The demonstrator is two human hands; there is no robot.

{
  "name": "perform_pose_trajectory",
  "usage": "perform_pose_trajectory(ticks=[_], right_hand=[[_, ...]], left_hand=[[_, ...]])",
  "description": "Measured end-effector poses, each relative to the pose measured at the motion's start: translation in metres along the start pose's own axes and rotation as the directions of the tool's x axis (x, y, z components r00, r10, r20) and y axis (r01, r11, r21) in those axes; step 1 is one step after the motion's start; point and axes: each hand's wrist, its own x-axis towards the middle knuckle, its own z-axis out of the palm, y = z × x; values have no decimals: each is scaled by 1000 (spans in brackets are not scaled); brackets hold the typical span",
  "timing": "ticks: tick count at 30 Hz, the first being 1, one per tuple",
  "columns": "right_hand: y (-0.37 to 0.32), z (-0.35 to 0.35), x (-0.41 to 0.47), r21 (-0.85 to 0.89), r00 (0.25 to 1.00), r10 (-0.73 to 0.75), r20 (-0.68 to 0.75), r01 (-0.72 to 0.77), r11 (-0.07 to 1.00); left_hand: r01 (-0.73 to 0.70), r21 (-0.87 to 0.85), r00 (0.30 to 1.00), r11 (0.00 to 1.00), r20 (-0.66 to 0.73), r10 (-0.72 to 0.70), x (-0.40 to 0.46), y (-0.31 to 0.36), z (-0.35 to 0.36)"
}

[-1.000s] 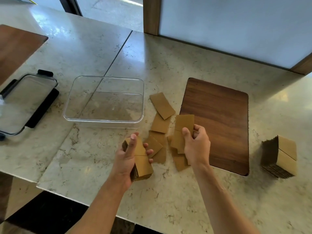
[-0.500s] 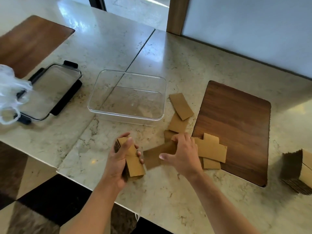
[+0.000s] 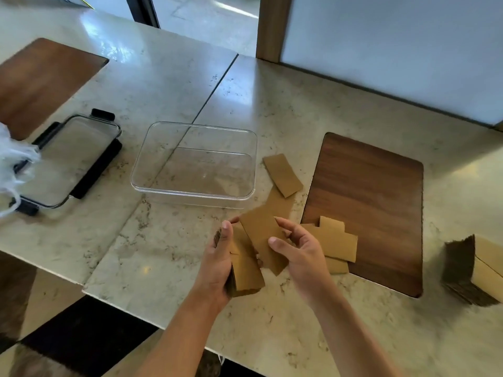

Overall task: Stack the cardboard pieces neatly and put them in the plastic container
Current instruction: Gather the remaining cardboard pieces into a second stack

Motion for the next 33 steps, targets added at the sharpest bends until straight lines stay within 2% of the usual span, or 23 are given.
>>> perform_pose_trajectory(ticks=[3, 5, 7, 9, 10, 12, 15, 18, 21, 23, 26, 27, 28, 29, 30, 31, 32, 33], right_hand=[[-19, -20, -3, -100, 998, 28, 60, -22, 995], [-38, -40, -4, -326, 974, 37, 225, 39, 944], [-53, -51, -2, -552, 906, 56, 420, 206, 808], [-55, -47, 3, -698, 891, 15, 453, 344, 628], [-53, -42, 6, -726, 894, -57, 444, 397, 562], [-47, -34, 6, -722, 894, -216, 392, 444, 530], [-29, -37, -1, -743, 903, -378, 205, 395, 541], [2, -31, -17, -720, 793, -609, 7, 426, 547], [25, -21, -26, -724, 738, -673, -56, 434, 536], [23, -25, -20, -731, 701, -703, -116, 419, 539], [1, -44, -5, -688, 651, -721, -236, 412, 597], [-6, -58, 1, -733, 663, -704, -255, 343, 588], [-12, -74, 7, -807, 722, -650, -236, 227, 545], [-16, -90, 11, -890, 811, -554, -186, 100, 445], [-17, -105, 13, -955, 885, -448, -128, 12, 298], [-18, -117, 13, -986, 928, -365, -77, -16, 168], [-19, -125, 12, -996, 946, -323, -38, -8, 93], [-20, -131, 11, -998, 949, -316, -17, 5, 67]], left_hand=[[108, -18, 994, 994, 35, -107, 3, -1, 4], [212, 70, 971, 975, 97, -219, 3, 1, 5], [337, 193, 921, 921, 136, -366, 5, 3, 10], [392, 282, 847, 876, 261, -463, 6, -1, 18], [412, 262, 816, 873, 319, -482, 5, -3, 21], [474, 133, 802, 870, 343, -489, 3, -10, 26], [390, 16, 880, 921, 289, -378, 8, -21, 25], [322, -170, 936, 931, 204, -287, 15, -31, 41], [278, -378, 948, 883, 254, -189, 17, -42, 64], [305, -399, 941, 864, 265, -210, 19, -45, 74], [269, -451, 963, 851, 125, -239, 30, -41, 74], [226, -460, 974, 859, 79, -214, 32, -38, 73], [195, -463, 980, 865, 52, -193, 32, -36, 70], [186, -462, 982, 867, 49, -185, 32, -33, 68], [188, -456, 982, 870, 64, -179, 31, -31, 66], [194, -446, 981, 874, 90, -172, 30, -31, 64], [197, -436, 980, 878, 114, -163, 30, -28, 62], [204, -428, 978, 880, 128, -165, 29, -27, 62]])
